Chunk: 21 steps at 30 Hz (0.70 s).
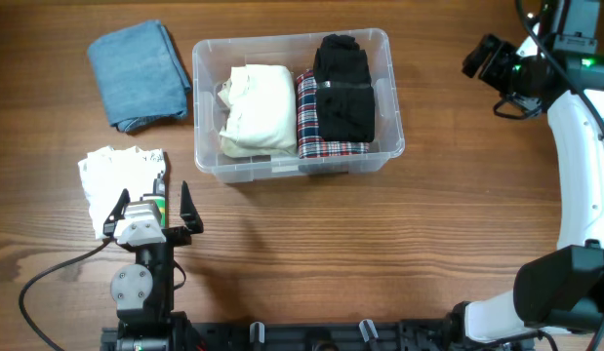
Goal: Pack container
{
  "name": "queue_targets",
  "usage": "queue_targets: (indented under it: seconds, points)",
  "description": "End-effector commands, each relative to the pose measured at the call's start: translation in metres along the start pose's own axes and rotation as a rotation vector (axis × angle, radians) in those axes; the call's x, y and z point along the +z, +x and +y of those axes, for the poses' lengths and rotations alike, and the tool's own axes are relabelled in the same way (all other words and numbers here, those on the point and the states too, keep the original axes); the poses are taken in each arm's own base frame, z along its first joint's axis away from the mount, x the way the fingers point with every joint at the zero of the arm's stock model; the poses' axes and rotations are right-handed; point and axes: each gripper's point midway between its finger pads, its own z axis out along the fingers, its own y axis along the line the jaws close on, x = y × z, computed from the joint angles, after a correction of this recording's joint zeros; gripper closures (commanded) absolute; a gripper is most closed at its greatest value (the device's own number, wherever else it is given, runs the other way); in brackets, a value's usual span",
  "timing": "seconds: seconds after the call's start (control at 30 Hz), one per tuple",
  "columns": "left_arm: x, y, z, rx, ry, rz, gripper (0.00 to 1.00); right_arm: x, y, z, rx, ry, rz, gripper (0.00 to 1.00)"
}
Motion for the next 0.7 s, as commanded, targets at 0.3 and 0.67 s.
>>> queue_targets:
  seconds: [0.3, 0.67]
  points:
    - [-0.015, -0.043, -0.025, -0.048, 0.128, 0.112, 0.0, -0.003, 0.003, -0.004, -0.001, 0.025, 0.016, 0.0]
    - [-0.049, -0.1, -0.098, -0.102, 0.554, 0.264, 0.0, -0.003, -0.003, -0.003, -0.015, 0.023, -0.011, 0.0]
